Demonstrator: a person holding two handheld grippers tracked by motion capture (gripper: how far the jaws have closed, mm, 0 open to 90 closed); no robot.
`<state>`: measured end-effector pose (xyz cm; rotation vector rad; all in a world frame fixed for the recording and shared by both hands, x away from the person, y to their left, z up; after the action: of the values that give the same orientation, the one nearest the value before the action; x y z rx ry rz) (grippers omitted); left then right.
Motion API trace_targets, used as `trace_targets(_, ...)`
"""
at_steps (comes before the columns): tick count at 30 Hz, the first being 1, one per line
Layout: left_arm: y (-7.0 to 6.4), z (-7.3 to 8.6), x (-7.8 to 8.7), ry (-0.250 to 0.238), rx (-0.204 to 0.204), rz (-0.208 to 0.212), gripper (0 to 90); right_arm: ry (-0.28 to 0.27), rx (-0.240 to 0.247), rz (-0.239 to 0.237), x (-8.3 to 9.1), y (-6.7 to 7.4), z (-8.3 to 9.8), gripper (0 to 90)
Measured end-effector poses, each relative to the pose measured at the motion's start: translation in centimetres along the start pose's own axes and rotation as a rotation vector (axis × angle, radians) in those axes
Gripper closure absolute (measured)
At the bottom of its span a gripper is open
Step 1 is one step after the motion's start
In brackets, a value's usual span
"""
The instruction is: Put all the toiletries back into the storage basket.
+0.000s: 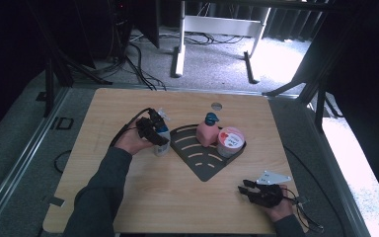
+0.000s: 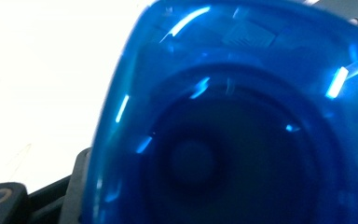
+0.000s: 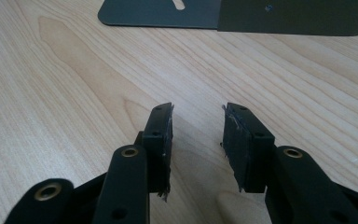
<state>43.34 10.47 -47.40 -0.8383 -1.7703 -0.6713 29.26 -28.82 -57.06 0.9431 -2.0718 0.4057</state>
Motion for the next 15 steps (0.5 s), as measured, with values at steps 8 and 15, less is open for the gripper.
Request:
trace_targets(8,0.00,-0.19,0.24,0.016,-0.012,-0.008,45.3,-0.001,-0.002,-0.002,0.00,-0.02,0.01,62.2)
trace_targets(15,0.01,-0.52,0.08,0.047,-0.019,-0.012,45.3,-0.002,-0.001,-0.003,-0.01,-0.03,0.00,62.1)
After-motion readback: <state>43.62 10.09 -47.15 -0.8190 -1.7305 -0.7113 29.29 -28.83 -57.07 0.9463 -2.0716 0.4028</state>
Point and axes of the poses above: each handheld gripper's, and its own axes: x roughly backward along the jaws, z roughly out of its underside, y roughly to its left, the point moved 2 cm from there along -x, roughly forward along the jaws, and after that the axes turned 10 degrees about y, right-handed, at the moved point
